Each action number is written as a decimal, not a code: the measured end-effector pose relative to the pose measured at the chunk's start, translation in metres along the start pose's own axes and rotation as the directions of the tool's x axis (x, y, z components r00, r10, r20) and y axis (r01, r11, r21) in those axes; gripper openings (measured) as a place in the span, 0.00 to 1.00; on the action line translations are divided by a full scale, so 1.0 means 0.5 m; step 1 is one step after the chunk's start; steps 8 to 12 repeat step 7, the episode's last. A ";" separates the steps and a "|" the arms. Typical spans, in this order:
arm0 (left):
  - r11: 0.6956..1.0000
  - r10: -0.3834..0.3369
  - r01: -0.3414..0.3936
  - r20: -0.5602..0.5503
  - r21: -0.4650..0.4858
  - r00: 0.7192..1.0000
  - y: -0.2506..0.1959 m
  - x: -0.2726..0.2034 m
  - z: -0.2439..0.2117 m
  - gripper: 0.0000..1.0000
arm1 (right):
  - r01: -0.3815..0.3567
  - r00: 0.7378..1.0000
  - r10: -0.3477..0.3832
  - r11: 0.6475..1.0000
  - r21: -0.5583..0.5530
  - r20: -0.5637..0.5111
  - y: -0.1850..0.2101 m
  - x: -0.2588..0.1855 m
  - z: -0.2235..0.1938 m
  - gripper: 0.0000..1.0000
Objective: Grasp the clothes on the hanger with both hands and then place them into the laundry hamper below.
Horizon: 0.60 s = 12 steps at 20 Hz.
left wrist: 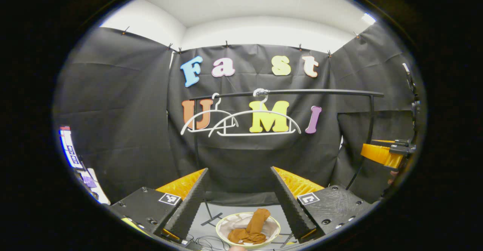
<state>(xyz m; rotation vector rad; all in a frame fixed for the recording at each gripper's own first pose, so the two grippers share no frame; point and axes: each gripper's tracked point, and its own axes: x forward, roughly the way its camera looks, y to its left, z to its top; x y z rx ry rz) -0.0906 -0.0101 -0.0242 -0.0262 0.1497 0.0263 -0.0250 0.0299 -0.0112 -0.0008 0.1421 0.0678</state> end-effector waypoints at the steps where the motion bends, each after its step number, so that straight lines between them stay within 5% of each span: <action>1: 1.000 0.006 -0.006 0.007 0.008 1.000 0.004 -0.007 0.008 0.94 | 0.000 1.000 0.000 1.000 0.012 0.011 -0.009 -0.011 0.006 0.77; 12: 0.999 0.014 -0.017 0.098 0.030 0.995 0.028 -0.067 0.075 1.00 | 0.042 0.996 -0.044 0.999 0.026 0.073 -0.059 -0.084 0.052 0.77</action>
